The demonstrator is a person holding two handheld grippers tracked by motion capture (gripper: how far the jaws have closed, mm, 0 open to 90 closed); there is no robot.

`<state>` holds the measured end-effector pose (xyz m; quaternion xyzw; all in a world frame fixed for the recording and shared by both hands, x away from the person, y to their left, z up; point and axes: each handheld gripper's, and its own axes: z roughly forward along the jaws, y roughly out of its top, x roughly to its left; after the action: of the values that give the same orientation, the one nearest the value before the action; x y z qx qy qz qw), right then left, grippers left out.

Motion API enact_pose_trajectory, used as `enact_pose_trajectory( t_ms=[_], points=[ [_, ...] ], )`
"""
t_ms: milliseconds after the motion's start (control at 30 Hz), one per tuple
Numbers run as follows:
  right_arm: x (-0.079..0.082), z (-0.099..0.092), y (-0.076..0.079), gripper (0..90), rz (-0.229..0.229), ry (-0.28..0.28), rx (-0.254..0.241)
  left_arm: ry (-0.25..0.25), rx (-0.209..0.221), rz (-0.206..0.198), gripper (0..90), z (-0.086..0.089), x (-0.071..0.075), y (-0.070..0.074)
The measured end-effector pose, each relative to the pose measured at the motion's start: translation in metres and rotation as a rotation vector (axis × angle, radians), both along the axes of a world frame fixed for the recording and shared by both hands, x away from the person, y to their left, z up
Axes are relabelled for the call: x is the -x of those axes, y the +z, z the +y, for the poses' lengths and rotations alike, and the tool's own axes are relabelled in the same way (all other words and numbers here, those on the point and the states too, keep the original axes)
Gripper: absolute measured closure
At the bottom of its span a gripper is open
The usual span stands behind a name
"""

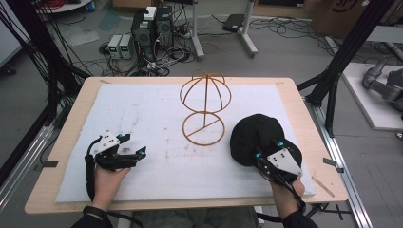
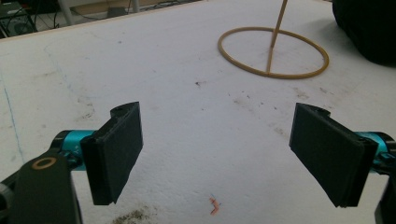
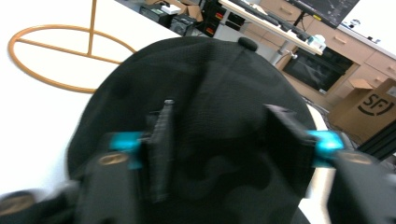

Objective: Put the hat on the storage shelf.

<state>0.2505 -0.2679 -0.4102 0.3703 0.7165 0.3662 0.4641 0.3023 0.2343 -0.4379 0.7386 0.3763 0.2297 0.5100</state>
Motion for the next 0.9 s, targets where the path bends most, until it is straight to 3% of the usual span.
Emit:
enact_pose_trajectory(
  t_ms=[200,300,400,500,533,667,867,900],
  points=[
    [0.001,-0.015,0.002,64.0,0.010,-0.041,-0.031,-0.002,0.002,0.001,17.4,0.000,-0.001,-0.001],
    [0.000,-0.019,0.002,63.6,0.003,-0.051,-0.033,-0.001,0.002,0.002,17.5,0.000,-0.001,-0.001],
    [0.000,-0.019,0.001,51.3,-0.009,-0.059,-0.038,-0.002,0.003,0.004,17.4,0.000,0.000,-0.001],
    [0.000,-0.017,0.001,46.7,-0.022,-0.062,-0.034,-0.002,0.002,0.004,17.4,0.000,0.000,-0.001],
    [-0.001,-0.017,0.001,40.4,-0.023,-0.061,-0.041,0.000,0.003,0.005,17.5,-0.001,-0.001,-0.001],
    [-0.008,-0.019,-0.004,37.9,0.040,-0.073,-0.057,-0.003,-0.003,0.005,17.5,-0.001,0.000,-0.001],
    [-0.011,-0.023,-0.005,43.4,0.069,-0.075,-0.080,-0.002,0.000,0.006,17.5,0.000,0.000,-0.001],
    [-0.011,-0.022,-0.005,50.9,0.073,-0.079,-0.077,-0.003,0.002,0.005,17.5,-0.001,0.000,-0.001]
  ],
)
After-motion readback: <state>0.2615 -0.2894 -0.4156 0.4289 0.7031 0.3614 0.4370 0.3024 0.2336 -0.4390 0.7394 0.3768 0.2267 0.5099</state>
